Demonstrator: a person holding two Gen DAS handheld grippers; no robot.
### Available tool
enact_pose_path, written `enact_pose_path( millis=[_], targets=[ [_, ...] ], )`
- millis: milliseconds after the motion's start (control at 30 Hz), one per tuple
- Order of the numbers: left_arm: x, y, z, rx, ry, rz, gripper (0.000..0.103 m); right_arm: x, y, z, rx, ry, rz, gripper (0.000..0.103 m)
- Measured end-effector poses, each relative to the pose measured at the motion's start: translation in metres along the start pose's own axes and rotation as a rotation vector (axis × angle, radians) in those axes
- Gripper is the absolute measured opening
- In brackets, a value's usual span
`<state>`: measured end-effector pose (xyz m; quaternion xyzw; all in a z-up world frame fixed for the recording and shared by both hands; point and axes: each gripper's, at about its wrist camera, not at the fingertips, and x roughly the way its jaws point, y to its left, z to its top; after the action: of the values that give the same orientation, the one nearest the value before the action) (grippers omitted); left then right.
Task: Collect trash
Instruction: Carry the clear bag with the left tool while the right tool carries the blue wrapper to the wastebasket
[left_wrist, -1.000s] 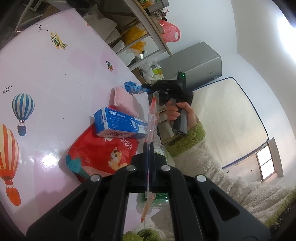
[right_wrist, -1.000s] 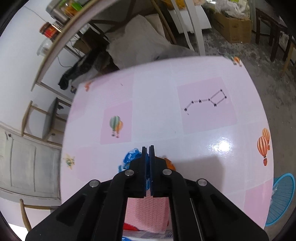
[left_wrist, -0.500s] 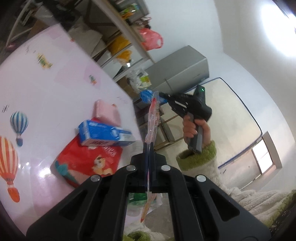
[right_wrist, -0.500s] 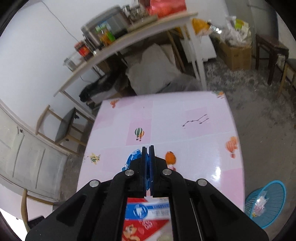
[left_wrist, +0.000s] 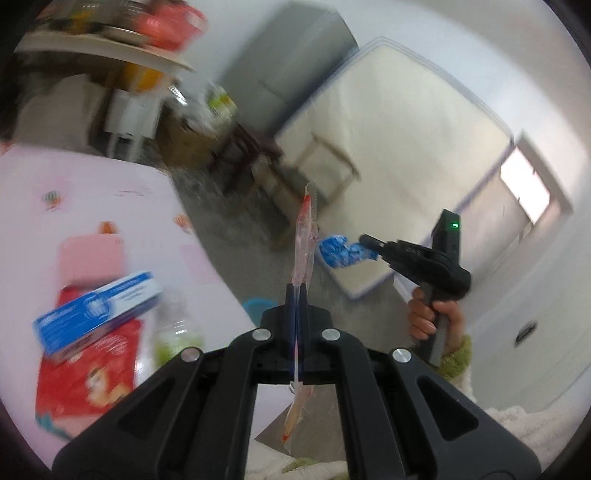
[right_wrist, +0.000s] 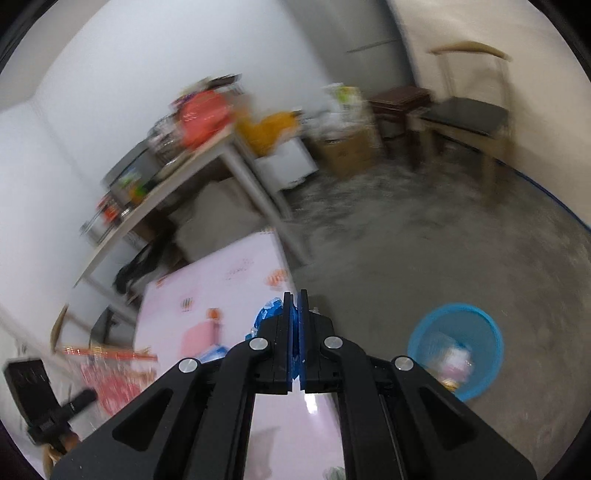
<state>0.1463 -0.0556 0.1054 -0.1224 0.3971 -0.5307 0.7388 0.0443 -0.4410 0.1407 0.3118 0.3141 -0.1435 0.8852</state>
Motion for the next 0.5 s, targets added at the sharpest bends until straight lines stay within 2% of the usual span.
enact_pose_path(
  millis=[133,200,367,500],
  targets=[
    [0.102,-0.042,0.022,0.065,0.218,0.018,0.0,-0.01,-0.08,-0.026,0.128,-0.003,-0.081,0.002],
    [0.164,-0.061,0.024,0.093,0.335,0.059,0.0,-0.004,-0.115,-0.039,0.19,0.007,-0.115,0.002],
    [0.296,-0.082,0.004,0.156,0.531,0.149,0.0,0.027,-0.202,-0.075,0.342,0.056,-0.201,0.002],
    [0.398,-0.079,-0.023,0.152,0.657,0.193,0.0,0.055,-0.263,-0.101,0.463,0.102,-0.247,0.002]
  ],
)
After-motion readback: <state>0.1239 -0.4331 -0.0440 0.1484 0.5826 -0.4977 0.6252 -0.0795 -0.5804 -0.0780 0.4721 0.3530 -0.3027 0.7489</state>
